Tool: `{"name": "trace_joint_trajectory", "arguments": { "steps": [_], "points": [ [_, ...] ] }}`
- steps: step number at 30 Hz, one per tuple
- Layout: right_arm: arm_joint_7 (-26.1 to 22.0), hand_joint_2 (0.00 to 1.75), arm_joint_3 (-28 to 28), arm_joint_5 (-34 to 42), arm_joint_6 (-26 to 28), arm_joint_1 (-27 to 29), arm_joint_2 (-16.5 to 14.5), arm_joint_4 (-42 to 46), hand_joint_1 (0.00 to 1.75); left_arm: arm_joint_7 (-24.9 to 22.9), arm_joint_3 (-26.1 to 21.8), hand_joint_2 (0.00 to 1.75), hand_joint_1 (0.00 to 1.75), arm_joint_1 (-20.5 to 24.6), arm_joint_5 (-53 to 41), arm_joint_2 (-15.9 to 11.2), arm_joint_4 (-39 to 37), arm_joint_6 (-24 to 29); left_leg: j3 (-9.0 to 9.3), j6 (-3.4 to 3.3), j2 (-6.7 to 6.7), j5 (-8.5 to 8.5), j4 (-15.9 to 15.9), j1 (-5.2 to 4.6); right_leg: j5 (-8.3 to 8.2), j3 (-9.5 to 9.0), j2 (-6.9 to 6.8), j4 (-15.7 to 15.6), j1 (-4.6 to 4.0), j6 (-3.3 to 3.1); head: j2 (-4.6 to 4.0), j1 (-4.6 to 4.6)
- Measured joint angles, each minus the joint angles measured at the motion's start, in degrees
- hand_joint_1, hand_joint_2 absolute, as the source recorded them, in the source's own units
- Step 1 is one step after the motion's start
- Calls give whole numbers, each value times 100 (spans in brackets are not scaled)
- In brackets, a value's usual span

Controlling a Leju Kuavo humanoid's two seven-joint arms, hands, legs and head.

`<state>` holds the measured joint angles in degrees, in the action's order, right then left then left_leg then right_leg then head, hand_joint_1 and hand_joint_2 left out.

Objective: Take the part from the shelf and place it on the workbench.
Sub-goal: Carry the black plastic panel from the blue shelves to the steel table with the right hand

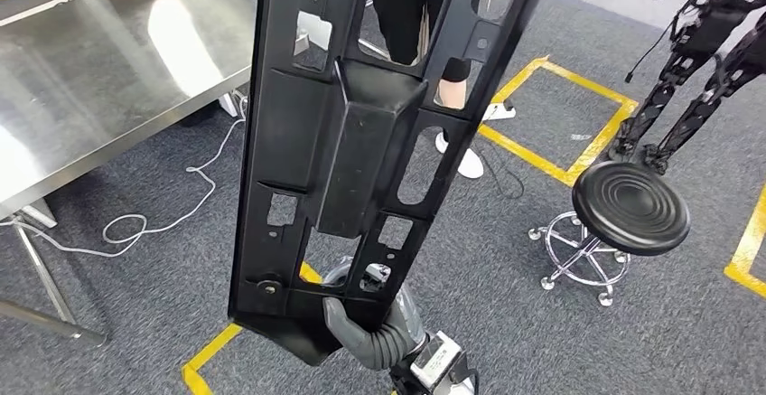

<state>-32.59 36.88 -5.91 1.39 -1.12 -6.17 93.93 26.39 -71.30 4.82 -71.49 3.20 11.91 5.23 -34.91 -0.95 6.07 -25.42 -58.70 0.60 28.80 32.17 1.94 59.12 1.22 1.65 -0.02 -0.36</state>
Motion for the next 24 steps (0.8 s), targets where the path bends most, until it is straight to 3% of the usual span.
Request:
{"name": "trace_joint_trajectory", "arguments": {
  "steps": [1,3,5,7,9,10,12,14,15,17,19,21,23,24],
  "points": [
    [-27,175,-4,-13,25,33,10,16,175,37,2,175,0,-10,-2,1,-1,-15,-11,28,24,5,4,18,-15,-11,-43,-6,0,-52,0,-2],
    [-92,175,-16,-38,73,93,25,46,175,123,14,175,0,-31,-7,11,-2,-46,-61,80,-125,-74,-102,39,-34,-23,-119,-24,8,-133,0,-16],
    [-137,175,-38,-48,107,149,44,85,175,181,42,175,0,-28,-14,20,-2,-56,-261,127,-410,-337,-551,49,-32,-37,-207,-33,6,-202,0,-39],
    [-150,175,-62,-51,136,211,73,108,175,192,79,175,0,-19,-41,25,-2,-63,-614,167,-553,-642,-1252,62,-13,-40,-318,-32,-21,-249,0,-51],
    [-151,175,-74,-60,156,253,97,110,175,166,106,175,0,-21,-72,32,-2,-75,-759,169,-593,-641,-1501,65,5,-47,-435,-31,-45,-270,0,-54],
    [-151,175,-75,-63,159,260,105,110,175,147,114,175,0,-21,-78,32,-2,-79,-662,148,-617,-492,-1298,61,15,-57,-485,-31,-56,-274,0,-52],
    [-151,175,-75,-63,160,258,109,115,175,120,121,175,0,-16,-85,26,-1,-80,-279,53,-784,-167,-572,17,40,-89,-578,-33,-84,-269,0,-51],
    [-151,175,-75,-62,161,255,109,122,175,110,126,175,0,-1,-86,20,-1,-82,-42,-39,-938,-58,-117,-52,71,-113,-666,-35,-118,-234,0,-44],
    [-151,175,-75,-62,161,256,109,125,175,107,128,175,0,6,-85,16,-1,-83,-27,-69,-949,-81,-70,-82,84,-124,-714,-42,-122,-210,0,-40],
    [-151,175,-72,-62,162,251,106,130,175,103,129,175,0,7,-81,11,-2,-82,-2,-118,-823,-52,-6,-81,115,-148,-798,-52,-131,-155,1,-48],
    [-151,175,-69,-62,162,226,111,137,175,103,129,175,0,2,-64,18,-2,-76,75,-153,-706,8,105,-43,218,-104,-638,123,-134,-119,1,-42],
    [-150,175,-66,-56,162,198,131,132,175,104,129,175,0,7,-30,30,-3,-64,116,-173,-588,43,157,-18,473,174,-354,719,-100,-132,0,-16],
    [-147,175,-51,-37,160,184,159,109,175,105,128,175,0,11,1,34,-4,-46,109,-185,-444,49,153,-7,685,530,-254,1367,-62,-125,0,-2],
    [-147,175,-37,-22,159,175,174,96,175,105,127,175,0,9,10,36,-4,-38,109,-182,-367,47,150,-2,677,605,-243,1467,-40,-85,0,-1]
  ]
}}
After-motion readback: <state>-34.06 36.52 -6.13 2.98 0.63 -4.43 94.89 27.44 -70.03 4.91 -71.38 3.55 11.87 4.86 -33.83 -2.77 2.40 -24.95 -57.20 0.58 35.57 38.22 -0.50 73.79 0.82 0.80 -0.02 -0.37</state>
